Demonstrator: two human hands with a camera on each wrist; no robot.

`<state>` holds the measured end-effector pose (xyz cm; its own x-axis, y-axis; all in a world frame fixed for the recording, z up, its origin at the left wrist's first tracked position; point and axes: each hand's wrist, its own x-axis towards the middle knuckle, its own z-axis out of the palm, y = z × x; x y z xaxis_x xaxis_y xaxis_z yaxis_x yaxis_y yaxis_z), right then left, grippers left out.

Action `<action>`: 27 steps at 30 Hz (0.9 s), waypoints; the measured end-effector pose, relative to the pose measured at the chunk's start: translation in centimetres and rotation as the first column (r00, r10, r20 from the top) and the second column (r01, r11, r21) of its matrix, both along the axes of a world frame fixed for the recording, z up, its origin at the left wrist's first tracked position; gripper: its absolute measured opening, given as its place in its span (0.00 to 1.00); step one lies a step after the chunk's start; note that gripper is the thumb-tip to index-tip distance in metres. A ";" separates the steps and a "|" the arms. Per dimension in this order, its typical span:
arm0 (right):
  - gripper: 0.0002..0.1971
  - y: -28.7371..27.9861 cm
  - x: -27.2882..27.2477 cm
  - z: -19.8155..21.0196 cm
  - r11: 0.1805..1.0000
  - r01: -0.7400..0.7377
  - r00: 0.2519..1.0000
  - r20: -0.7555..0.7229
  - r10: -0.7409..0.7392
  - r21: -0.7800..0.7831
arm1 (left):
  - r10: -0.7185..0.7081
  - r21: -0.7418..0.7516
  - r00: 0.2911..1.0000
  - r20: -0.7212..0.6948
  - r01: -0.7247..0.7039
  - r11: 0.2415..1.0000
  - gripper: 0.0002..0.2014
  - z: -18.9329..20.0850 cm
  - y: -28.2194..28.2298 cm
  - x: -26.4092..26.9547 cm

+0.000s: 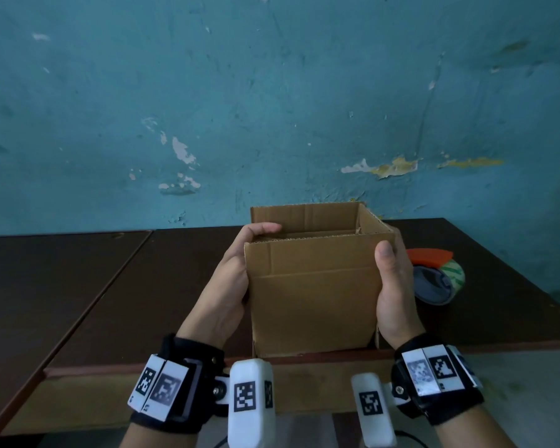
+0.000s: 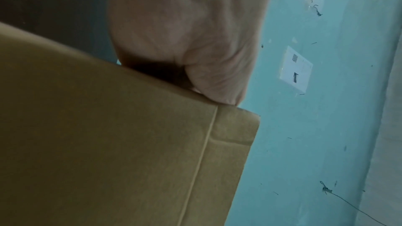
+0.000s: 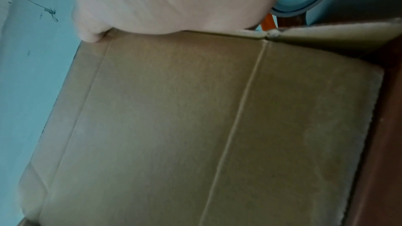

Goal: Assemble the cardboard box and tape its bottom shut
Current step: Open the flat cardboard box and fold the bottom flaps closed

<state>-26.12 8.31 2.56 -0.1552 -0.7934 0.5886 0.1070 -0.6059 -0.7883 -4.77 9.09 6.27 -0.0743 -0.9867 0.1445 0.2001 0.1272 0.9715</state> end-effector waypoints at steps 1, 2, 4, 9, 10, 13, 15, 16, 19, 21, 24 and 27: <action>0.34 0.0 0.0 0.0 1.000 0.001 1.000 -0.006 -0.001 0.000 | -0.008 0.001 1.000 0.002 0.008 1.000 0.16 0.1 0.1 0.0; 0.35 -0.1 0.0 0.0 1.000 -0.005 1.000 -0.013 0.005 0.004 | -0.016 0.004 1.000 0.004 0.016 1.000 0.16 0.1 0.1 0.0; 0.39 -0.1 -0.1 0.0 1.000 -0.014 1.000 -0.026 0.014 0.018 | -0.027 0.010 1.000 0.001 0.027 1.000 0.16 0.0 0.0 0.1; 0.39 -0.4 -0.4 -0.2 0.999 -0.020 0.995 -0.099 0.025 0.049 | -0.046 0.001 0.999 -0.012 0.046 0.999 0.15 -0.3 -0.2 0.1; 0.38 -0.5 -0.5 -0.2 0.998 -0.029 0.994 -0.108 0.034 0.054 | -0.056 -0.006 0.998 -0.016 0.056 0.998 0.17 -0.3 -0.2 0.1; 0.38 -0.7 -0.5 -0.3 0.998 -0.028 0.992 -0.119 0.035 0.059 | -0.066 -0.024 0.998 -0.015 0.066 0.998 0.22 -0.5 -0.3 0.1; 0.40 -0.6 -0.5 -0.2 0.998 -0.020 0.991 -0.134 0.029 0.063 | -0.059 -0.032 0.998 -0.012 0.059 0.998 0.21 -0.7 -0.4 0.1; 0.42 -0.6 -0.6 -0.2 0.998 -0.019 0.990 -0.136 0.028 0.067 | -0.055 -0.033 0.998 -0.004 0.055 0.998 0.20 -0.8 -0.5 0.1; 0.45 -0.5 -0.7 -0.2 0.999 -0.001 0.990 -0.142 0.009 0.054 | -0.033 -0.017 0.999 0.022 0.033 0.999 0.13 -1.2 -0.6 0.0; 0.45 -0.4 -0.6 -0.1 0.999 0.008 0.990 -0.144 -0.002 0.038 | -0.024 -0.007 0.999 0.021 0.024 1.000 0.14 -1.3 -0.6 -0.1; 0.46 -0.2 -0.3 0.0 0.999 0.031 0.991 -0.133 -0.026 0.036 | 0.001 -0.030 1.000 -0.020 -0.002 1.000 0.18 -1.2 -0.3 -0.4; 0.40 -0.2 -0.1 -0.1 0.999 0.048 0.992 -0.117 -0.044 0.024 | 0.043 -0.086 0.996 -0.078 -0.050 0.995 0.26 -1.2 -0.1 -0.7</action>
